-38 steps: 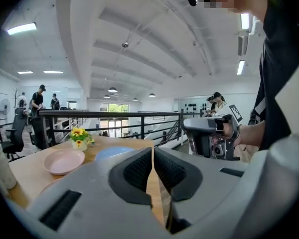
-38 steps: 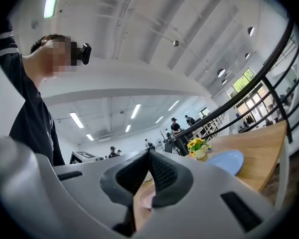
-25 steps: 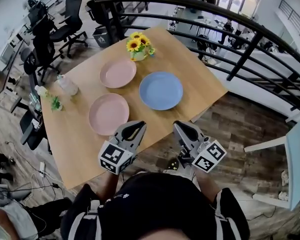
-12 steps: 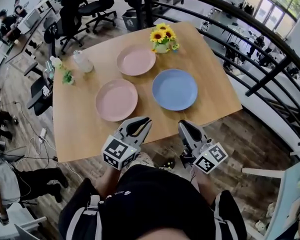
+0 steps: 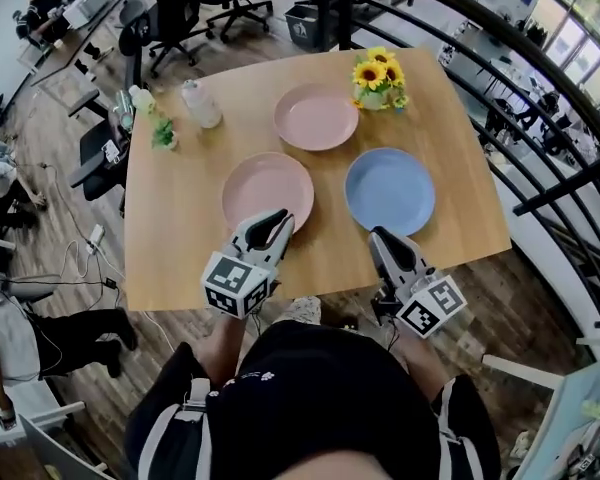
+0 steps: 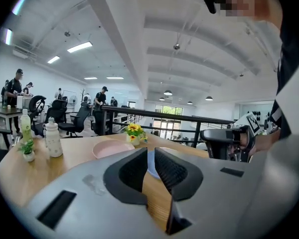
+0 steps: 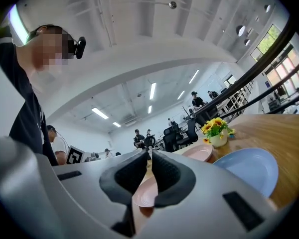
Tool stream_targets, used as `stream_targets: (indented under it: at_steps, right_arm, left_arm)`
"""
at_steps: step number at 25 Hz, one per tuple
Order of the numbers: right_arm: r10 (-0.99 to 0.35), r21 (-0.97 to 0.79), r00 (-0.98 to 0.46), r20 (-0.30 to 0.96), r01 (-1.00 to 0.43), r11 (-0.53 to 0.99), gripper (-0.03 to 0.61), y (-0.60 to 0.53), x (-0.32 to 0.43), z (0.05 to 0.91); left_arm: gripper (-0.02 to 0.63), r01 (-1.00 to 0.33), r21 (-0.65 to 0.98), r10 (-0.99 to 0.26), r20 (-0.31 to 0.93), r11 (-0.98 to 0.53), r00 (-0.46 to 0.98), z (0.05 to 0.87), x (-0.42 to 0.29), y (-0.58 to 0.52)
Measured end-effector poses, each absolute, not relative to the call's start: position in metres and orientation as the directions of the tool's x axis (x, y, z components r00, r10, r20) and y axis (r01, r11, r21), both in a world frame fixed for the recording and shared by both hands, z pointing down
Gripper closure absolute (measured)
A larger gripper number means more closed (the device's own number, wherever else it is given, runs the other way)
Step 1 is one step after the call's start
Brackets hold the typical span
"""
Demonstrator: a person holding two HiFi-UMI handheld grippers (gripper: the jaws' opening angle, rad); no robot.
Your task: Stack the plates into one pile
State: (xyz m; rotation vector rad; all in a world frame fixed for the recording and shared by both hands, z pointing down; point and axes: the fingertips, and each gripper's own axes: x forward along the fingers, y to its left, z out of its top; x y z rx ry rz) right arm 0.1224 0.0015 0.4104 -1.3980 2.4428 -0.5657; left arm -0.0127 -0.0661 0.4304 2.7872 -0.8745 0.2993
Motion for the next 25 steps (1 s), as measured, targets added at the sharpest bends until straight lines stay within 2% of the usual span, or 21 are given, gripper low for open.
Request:
stream_targets:
  at_steps: [3, 5, 13, 19, 23, 25]
  right_arm:
    - [-0.866, -0.469, -0.5, -0.01, -0.763, 0.446, 0.558, -0.02, 0.113, 0.418]
    - [-0.862, -0.47, -0.508, 0.008, -0.762, 0.445, 0.554, -0.037, 0.102, 0.421]
    - [-0.848, -0.52, -0.524, 0.075, -0.747, 0.416, 0.534, -0.086, 0.068, 0.459]
    - [-0.807, -0.516, -0.556, 0.198, -0.759, 0.396, 0.509, -0.107, 0.04, 0.501]
    - [-0.795, -0.515, -0.534, 0.289, -0.786, 0.341, 0.505, -0.113, 0.031, 0.531]
    - [-0.784, -0.518, -0.525, 0.332, -0.796, 0.314, 0.466, -0.117, 0.03, 0.544]
  left_arm:
    - [0.579, -0.605, 0.137, -0.563, 0.251, -0.785, 0.788, 0.435, -0.029, -0.087]
    - [0.533, -0.62, 0.146, -0.572, 0.269, -0.771, 0.775, 0.443, -0.044, -0.103]
    - [0.52, -0.694, 0.189, -0.614, 0.348, -0.695, 0.709, 0.486, -0.11, -0.152]
    - [0.517, -0.733, 0.197, -0.623, 0.413, -0.651, 0.664, 0.522, -0.145, -0.176]
    - [0.483, -0.759, 0.225, -0.614, 0.471, -0.611, 0.634, 0.55, -0.164, -0.183]
    - [0.472, -0.771, 0.228, -0.604, 0.506, -0.594, 0.615, 0.563, -0.171, -0.188]
